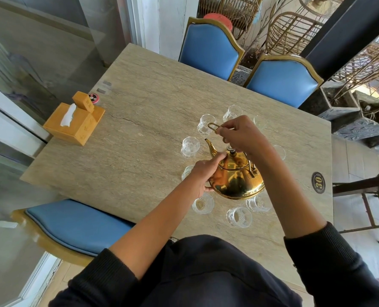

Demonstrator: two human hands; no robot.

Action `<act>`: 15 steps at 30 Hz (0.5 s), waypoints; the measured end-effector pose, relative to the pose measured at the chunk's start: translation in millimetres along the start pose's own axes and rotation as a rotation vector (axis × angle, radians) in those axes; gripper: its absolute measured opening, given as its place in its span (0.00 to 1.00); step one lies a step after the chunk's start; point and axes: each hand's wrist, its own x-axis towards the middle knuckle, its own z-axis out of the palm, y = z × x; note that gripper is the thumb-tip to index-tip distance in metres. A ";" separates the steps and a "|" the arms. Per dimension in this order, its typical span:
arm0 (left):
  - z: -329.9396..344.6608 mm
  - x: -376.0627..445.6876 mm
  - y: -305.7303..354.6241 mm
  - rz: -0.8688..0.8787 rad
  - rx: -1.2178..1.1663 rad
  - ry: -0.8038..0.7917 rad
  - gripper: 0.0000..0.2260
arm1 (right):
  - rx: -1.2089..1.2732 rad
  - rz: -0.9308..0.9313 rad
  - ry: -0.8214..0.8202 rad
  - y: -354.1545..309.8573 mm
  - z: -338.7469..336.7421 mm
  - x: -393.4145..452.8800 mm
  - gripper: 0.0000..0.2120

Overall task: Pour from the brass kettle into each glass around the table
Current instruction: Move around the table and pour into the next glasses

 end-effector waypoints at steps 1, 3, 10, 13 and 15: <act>0.2 0.2 0.2 0.000 -0.001 0.001 0.26 | 0.001 0.000 0.000 0.2 0.0 -0.3 0.12; 1.2 -0.8 0.5 -0.002 0.005 0.003 0.27 | -0.003 -0.006 0.005 0.6 -0.2 -1.2 0.12; 0.1 -0.8 0.1 -0.007 0.002 0.005 0.31 | 0.012 0.003 0.004 1.9 0.2 -0.9 0.12; -0.2 0.5 -1.3 -0.003 0.012 0.002 0.31 | -0.005 -0.005 0.005 2.0 0.3 -0.6 0.12; -0.9 0.0 -1.3 0.001 0.017 0.002 0.29 | 0.006 -0.001 0.004 2.2 0.9 -0.2 0.12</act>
